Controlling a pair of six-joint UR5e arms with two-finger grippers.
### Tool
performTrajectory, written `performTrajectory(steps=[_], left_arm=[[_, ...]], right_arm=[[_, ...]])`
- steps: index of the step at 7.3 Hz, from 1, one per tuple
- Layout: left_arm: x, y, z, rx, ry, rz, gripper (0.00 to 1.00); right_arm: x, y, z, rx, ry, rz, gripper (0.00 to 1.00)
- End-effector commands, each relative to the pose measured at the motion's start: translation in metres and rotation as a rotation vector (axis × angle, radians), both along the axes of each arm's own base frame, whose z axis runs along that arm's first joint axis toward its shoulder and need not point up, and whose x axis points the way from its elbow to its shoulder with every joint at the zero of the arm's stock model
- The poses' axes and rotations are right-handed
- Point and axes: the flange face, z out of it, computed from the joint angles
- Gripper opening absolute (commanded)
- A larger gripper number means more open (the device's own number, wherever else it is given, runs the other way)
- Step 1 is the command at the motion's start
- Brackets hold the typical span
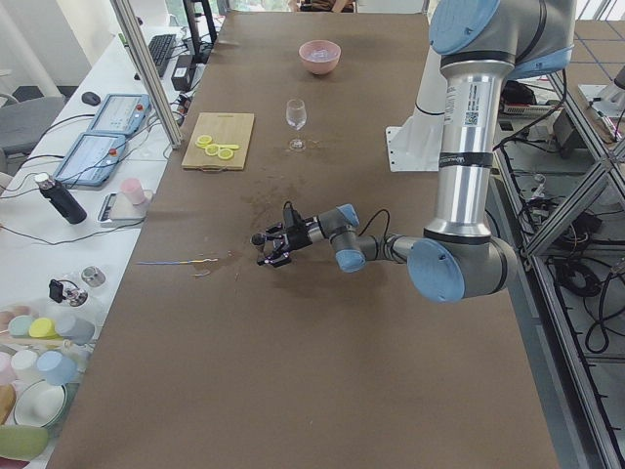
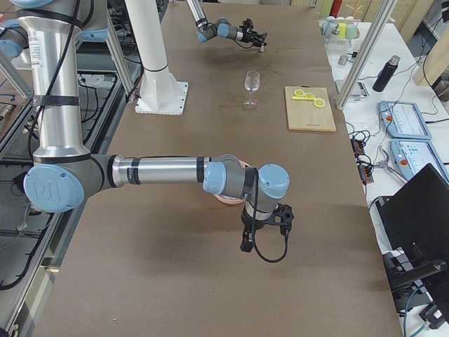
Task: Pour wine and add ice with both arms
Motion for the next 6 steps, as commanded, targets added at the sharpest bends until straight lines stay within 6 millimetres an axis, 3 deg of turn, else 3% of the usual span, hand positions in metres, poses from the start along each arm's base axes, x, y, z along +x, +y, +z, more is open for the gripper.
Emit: performTrajectory(steps=[1, 3, 5, 6], left_arm=[[0.0027, -0.0003, 0.0006, 0.002, -0.001, -0.002, 0.6], [0.0027, -0.0003, 0.0006, 0.002, -0.001, -0.002, 0.51], [0.0029, -0.0002, 0.0001, 0.001, -0.006, 0.001, 0.0], [0.0032, -0.0001, -0.0037, 0.003, -0.001, 0.007, 0.0]], right_arm=[[0.0001, 0.0001, 0.0001, 0.0, 0.001, 0.0, 1.0], [0.0001, 0.0002, 0.0008, -0.002, 0.001, 0.0, 1.0], [0.0001, 0.0009, 0.0016, -0.004, 0.001, 0.0, 1.0], [0.0001, 0.0009, 0.0016, -0.004, 0.001, 0.0, 1.0]])
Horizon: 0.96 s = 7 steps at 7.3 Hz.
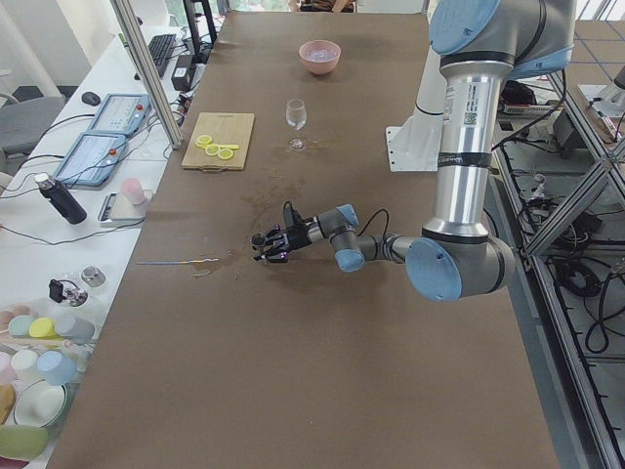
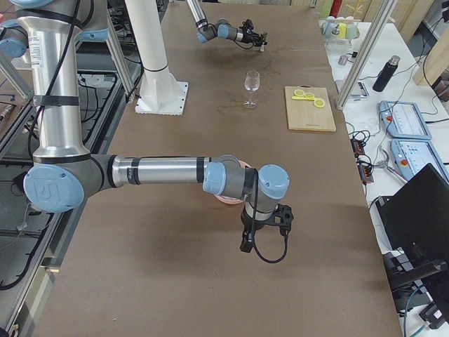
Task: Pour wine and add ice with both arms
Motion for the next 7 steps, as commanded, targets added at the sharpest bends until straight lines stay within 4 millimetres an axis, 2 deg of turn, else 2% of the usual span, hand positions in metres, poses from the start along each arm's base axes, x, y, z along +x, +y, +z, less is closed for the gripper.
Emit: performTrajectory(steps=[1, 2, 5, 7], left_arm=[[0.0, 0.0, -0.009, 0.006, 0.004, 0.01, 0.0], [0.0, 0.0, -0.025, 0.023, -0.004, 0.027, 0.0], [-0.009, 0.004, -0.107, 0.111, 0.034, 0.064, 0.0], [-0.005, 0.003, -0.204, 0.225, 0.033, 0.11, 0.0]], right_arm=[[0.0, 0.0, 0.0, 0.0, -0.001, 0.0, 1.0], [0.0, 0.0, 0.0, 0.0, -0.001, 0.0, 1.0], [0.0, 0.0, 0.0, 0.0, -0.001, 0.0, 1.0], [0.0, 0.0, 0.0, -0.001, -0.001, 0.001, 1.0]])
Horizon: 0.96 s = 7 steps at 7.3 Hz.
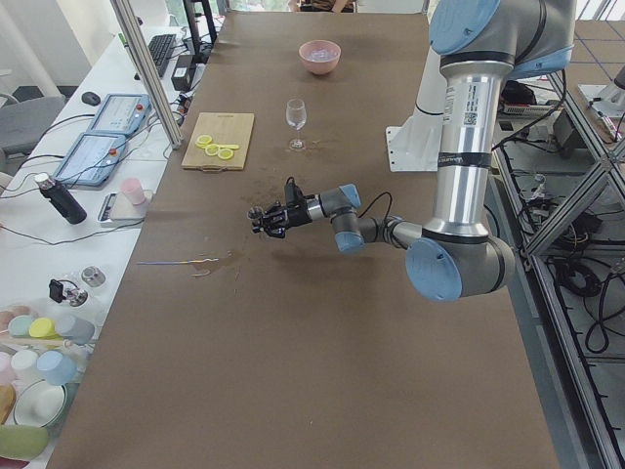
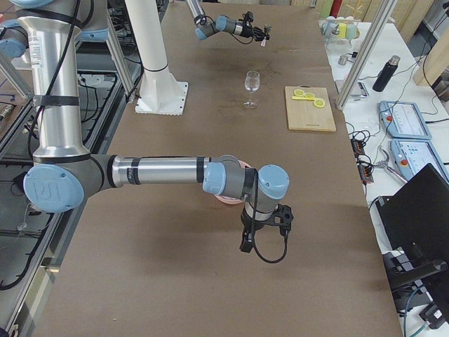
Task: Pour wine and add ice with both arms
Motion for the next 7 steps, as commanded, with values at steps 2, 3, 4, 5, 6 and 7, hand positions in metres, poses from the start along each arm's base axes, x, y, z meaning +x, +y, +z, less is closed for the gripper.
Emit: performTrajectory(steps=[2, 3, 4, 5, 6, 7], left_arm=[[0.002, 0.007, -0.097, 0.095, 0.033, 0.137, 0.0], [0.009, 0.003, -0.118, 0.116, 0.063, 0.137, 0.0], [0.009, 0.003, -0.134, 0.141, 0.05, 0.144, 0.0], [0.006, 0.006, -0.146, 0.155, 0.069, 0.149, 0.0], [0.013, 0.005, -0.143, 0.147, 0.069, 0.186, 0.0], [0.02, 0.004, -0.154, 0.153, 0.084, 0.199, 0.0]], right_arm=[[0.0, 0.0, 0.002, -0.005, 0.0, 0.001, 1.0], [-0.001, 0.0, 0.002, -0.009, -0.009, 0.002, 1.0], [-0.001, 0.002, 0.004, -0.012, -0.015, 0.004, 1.0], [-0.002, 0.003, 0.004, -0.015, -0.027, 0.006, 1.0], [-0.002, 0.003, 0.005, -0.017, -0.028, 0.006, 1.0], [-0.002, 0.004, 0.006, -0.018, -0.028, 0.006, 1.0]])
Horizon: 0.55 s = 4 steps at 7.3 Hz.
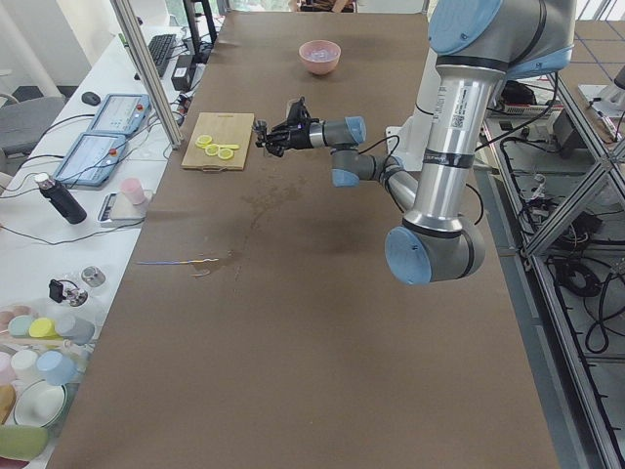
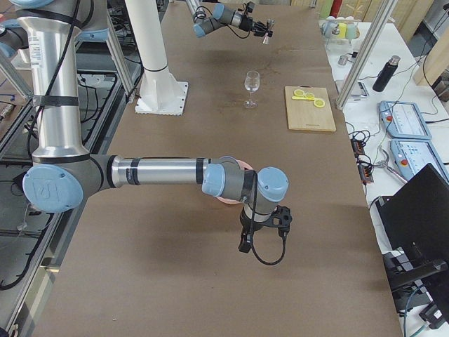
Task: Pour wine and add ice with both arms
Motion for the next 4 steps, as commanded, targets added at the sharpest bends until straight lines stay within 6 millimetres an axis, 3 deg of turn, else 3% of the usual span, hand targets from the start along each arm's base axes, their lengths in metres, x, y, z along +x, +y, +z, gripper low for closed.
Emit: performTrajectory(steps=[1, 4], left_arm=[[0.014, 0.0, -0.019, 0.013, 0.0, 0.056, 0.0], [0.034, 0.007, -0.057, 0.048, 0.042, 0.242, 0.0]], right_arm=[[-0.001, 0.001, 0.003, -0.007, -0.007, 0.001, 1.0], [-0.001, 0.001, 0.01, -0.023, -0.015, 0.003, 1.0]])
